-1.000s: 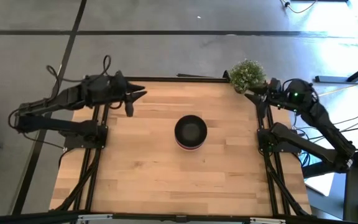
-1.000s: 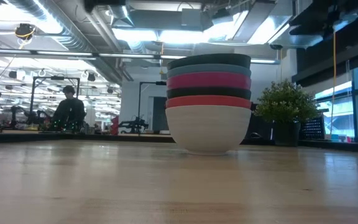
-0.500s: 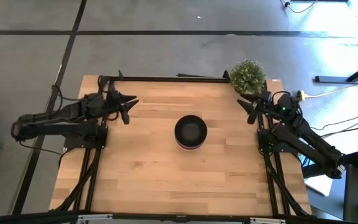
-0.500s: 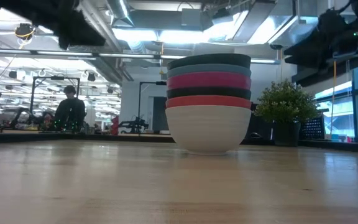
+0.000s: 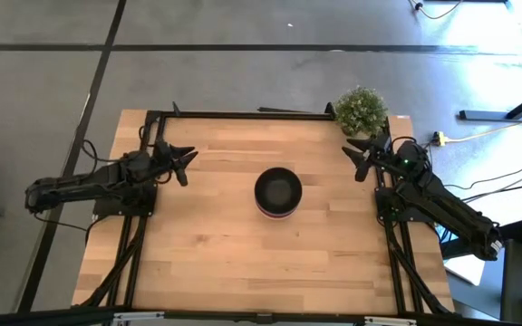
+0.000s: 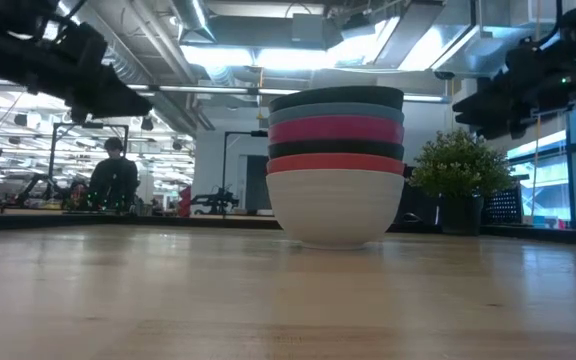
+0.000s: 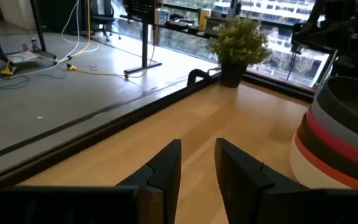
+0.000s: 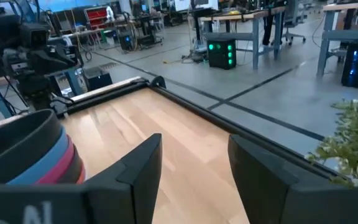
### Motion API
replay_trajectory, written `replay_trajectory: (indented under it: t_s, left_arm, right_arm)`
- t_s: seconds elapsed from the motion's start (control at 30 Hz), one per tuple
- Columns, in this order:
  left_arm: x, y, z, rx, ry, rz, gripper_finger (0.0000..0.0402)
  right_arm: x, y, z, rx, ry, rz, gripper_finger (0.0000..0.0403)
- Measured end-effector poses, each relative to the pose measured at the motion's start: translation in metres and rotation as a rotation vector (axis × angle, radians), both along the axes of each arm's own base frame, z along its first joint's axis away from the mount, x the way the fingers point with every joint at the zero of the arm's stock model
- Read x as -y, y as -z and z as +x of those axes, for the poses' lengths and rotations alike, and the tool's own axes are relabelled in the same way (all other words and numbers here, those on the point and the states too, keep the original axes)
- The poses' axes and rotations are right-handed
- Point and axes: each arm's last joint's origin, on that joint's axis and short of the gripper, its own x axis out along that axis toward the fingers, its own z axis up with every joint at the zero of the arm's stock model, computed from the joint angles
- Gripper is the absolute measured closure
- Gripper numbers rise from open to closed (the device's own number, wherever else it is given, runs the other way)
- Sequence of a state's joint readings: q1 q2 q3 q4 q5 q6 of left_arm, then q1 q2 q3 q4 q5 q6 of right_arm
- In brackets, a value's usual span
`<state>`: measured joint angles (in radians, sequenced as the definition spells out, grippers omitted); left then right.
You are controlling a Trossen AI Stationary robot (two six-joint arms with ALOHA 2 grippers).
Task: Nest bowls inside each other
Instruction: Return to Home Position
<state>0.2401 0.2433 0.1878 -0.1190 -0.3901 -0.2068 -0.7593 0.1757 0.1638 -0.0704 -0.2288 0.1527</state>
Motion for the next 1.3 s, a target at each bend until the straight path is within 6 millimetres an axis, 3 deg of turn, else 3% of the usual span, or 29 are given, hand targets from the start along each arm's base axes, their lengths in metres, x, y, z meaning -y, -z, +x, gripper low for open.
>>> replay_trajectory:
  t_s: [0.33,0.6,1.3]
  left_arm:
    - [0.001,0.029,-0.009,0.022,-0.049,0.005,0.0308]
    - [0.0,0.029,-0.01,0.033,-0.092,-0.002,0.0308]
    - [-0.002,0.029,-0.011,-0.021,-0.124,0.064,0.0308]
  right_arm:
    - [0.003,0.017,0.001,-0.037,0.048,0.03,0.0217]
    - [0.005,0.041,0.004,0.002,0.054,0.038,0.0217]
    - [0.006,0.04,0.003,-0.003,0.113,0.022,0.0217]
